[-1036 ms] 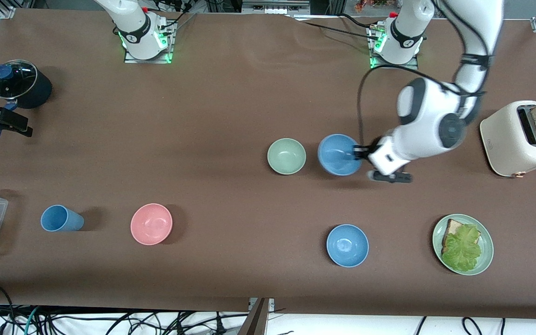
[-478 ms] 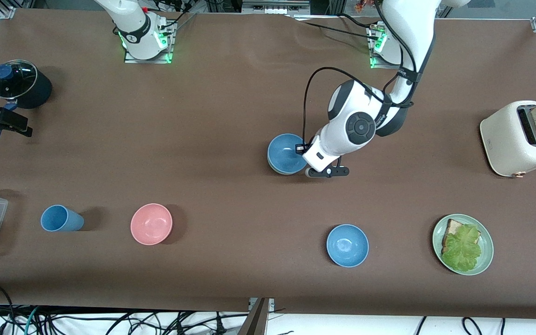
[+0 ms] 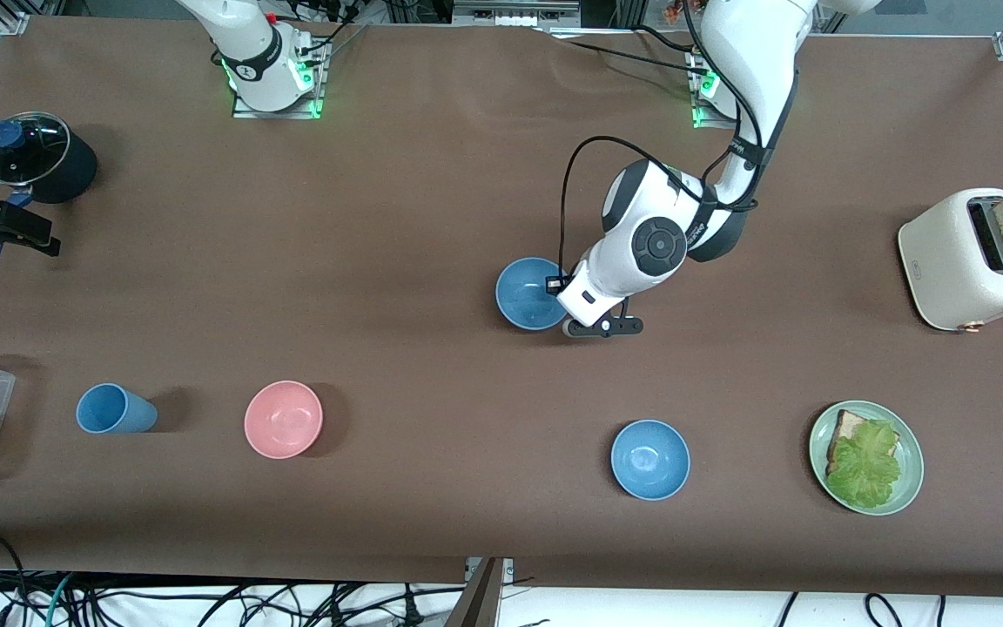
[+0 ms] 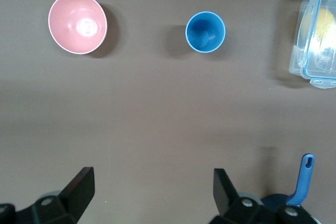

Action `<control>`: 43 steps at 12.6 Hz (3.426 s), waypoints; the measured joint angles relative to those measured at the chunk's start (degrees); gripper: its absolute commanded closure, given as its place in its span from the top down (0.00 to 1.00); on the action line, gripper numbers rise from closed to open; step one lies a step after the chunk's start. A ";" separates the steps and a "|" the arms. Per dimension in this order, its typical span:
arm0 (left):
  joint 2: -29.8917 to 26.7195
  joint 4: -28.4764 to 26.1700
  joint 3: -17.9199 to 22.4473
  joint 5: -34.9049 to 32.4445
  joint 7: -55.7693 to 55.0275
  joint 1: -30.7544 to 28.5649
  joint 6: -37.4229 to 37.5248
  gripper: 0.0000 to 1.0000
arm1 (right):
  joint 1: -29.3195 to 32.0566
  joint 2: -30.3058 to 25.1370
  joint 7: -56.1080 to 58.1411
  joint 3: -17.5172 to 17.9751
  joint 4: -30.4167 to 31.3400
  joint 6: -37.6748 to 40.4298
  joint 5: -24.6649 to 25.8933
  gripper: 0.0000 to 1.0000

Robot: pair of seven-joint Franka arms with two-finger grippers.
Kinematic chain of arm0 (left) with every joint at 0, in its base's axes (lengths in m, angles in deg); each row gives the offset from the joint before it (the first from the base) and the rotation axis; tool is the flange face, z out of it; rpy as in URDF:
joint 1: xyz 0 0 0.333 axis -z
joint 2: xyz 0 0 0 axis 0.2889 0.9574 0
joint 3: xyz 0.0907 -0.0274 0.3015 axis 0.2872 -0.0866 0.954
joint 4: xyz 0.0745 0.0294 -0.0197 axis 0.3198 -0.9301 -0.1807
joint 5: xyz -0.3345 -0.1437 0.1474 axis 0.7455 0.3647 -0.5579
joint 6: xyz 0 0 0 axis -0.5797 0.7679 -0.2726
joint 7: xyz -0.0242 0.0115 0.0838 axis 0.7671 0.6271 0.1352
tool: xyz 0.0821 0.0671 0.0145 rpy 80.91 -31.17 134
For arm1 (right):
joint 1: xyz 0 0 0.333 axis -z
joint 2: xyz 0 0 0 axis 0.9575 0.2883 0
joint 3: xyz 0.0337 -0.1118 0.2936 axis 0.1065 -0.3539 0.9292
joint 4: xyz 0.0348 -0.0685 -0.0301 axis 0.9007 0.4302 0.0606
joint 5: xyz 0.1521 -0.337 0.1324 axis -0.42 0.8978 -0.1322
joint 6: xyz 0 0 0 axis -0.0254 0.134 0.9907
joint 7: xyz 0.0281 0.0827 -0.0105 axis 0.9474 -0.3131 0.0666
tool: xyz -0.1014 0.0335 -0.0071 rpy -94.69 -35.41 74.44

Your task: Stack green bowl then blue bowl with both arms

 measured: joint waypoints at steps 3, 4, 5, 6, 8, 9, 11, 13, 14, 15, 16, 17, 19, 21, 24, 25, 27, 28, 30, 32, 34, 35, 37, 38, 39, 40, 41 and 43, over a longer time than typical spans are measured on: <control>0.01 -0.05 -0.02 0.00 0.00 0.03 2.87 0.00 | 0.04 0.00 0.00 0.00 0.00 0.00 0.00 1.00; -0.04 -0.05 -0.02 0.00 0.00 0.03 3.90 0.00 | 0.05 0.00 0.00 0.00 0.00 0.00 0.00 1.00; -0.08 -0.05 -0.02 0.00 0.00 0.03 4.43 0.00 | 0.09 0.00 0.00 -0.01 0.00 0.00 0.00 1.00; -0.08 -0.05 -0.02 0.00 0.00 0.03 4.54 0.21 | 0.12 0.00 0.00 -0.02 0.00 0.00 0.00 1.00; -0.09 -0.05 -0.02 0.00 0.00 0.03 4.58 1.00 | 0.14 0.00 0.00 -0.02 0.00 0.00 0.00 1.00; -0.09 -0.04 0.00 0.00 0.00 0.03 4.57 1.00 | 0.14 0.00 0.00 -0.02 0.00 0.00 0.00 1.00; -0.26 0.16 0.14 0.00 0.00 0.02 4.47 1.00 | 0.15 0.00 0.00 -0.02 0.00 0.00 0.00 1.00; -1.36 0.64 0.60 0.00 -0.09 -0.10 4.38 1.00 | 0.16 0.00 0.00 -0.02 0.00 0.00 0.00 1.00; -2.50 0.94 0.83 0.00 -0.61 -0.46 4.34 1.00 | 0.16 0.00 0.00 -0.02 0.00 0.00 0.00 1.00; -4.08 1.14 1.02 0.00 -1.45 -1.37 4.29 1.00 | 0.16 0.00 0.00 -0.02 0.01 0.00 0.00 1.00; -5.99 1.24 1.21 0.00 -1.69 -3.28 4.27 1.00 | 0.17 0.00 0.00 -0.02 0.01 0.00 0.00 1.00; -8.26 1.27 1.37 0.00 -1.43 -6.14 4.33 1.00 | 0.18 0.00 0.00 -0.02 0.02 0.00 0.00 1.00; -14.66 0.37 1.58 -0.31 -0.01 -13.00 4.21 1.00 | 0.19 0.01 0.00 -0.03 0.04 0.00 0.00 1.00; -25.47 -3.33 1.76 -0.37 0.62 -19.55 2.13 1.00 | 0.20 0.02 0.00 -0.03 0.08 0.00 0.00 1.00; -42.63 -13.03 1.83 -4.68 1.09 -23.54 6.73 1.00 | 0.22 0.03 0.00 -0.05 0.09 0.00 0.00 1.00; -46.11 -14.69 1.87 -10.60 1.61 -24.19 10.98 1.00 | 0.23 0.03 0.00 -0.05 0.10 0.00 0.00 1.00; -48.76 -14.39 2.24 -19.30 3.73 -24.72 17.97 1.00 | 0.23 0.03 0.00 -0.05 0.10 0.00 0.00 1.00; -48.74 -13.49 2.63 -21.62 6.06 -24.78 20.59 1.00 | 0.23 0.03 0.00 -0.05 0.09 0.00 0.00 1.00; -47.73 -11.88 3.95 -23.69 9.48 -24.73 22.37 1.00 | 0.23 0.03 0.00 -0.05 0.10 0.00 0.00 1.00; -43.75 -7.95 5.92 -23.83 10.91 -24.74 24.35 1.00 | 0.23 0.03 0.00 -0.04 0.10 0.00 0.00 1.00; -37.55 -2.11 6.24 -23.83 11.28 -24.69 26.77 1.00 | 0.23 0.03 0.00 -0.05 0.10 0.00 0.00 1.00; -35.00 0.22 6.08 -23.83 11.28 -24.58 27.60 1.00 | 0.23 0.03 0.00 -0.05 0.10 0.00 0.00 1.00; -32.16 2.58 5.79 -23.83 11.28 -24.41 28.55 1.00 | 0.23 0.03 0.00 -0.05 0.10 0.00 0.00 1.00; -31.58 2.94 5.75 -23.83 11.28 -24.40 28.93 1.00 | 0.23 0.03 0.00 -0.05 0.10 0.00 0.00 1.00; -31.45 3.06 5.76 -23.83 11.28 -24.40 29.27 1.00 | 0.23 0.03 0.00 -0.05 0.10 0.00 0.00 1.00; -31.46 3.18 5.76 -23.83 11.28 -24.40 29.67 1.00 | 0.23 0.03 0.00 -0.05 0.10 0.00 0.00 1.00; -31.46 3.38 5.75 -23.83 11.28 -24.40 30.21 1.00 | 0.23 0.03 0.00 -0.05 0.10 0.00 0.00 1.00; -31.46 3.79 5.74 -23.83 11.28 -24.40 31.35 1.00 | 0.23 0.03 0.00 -0.05 0.10 0.00 0.00 1.00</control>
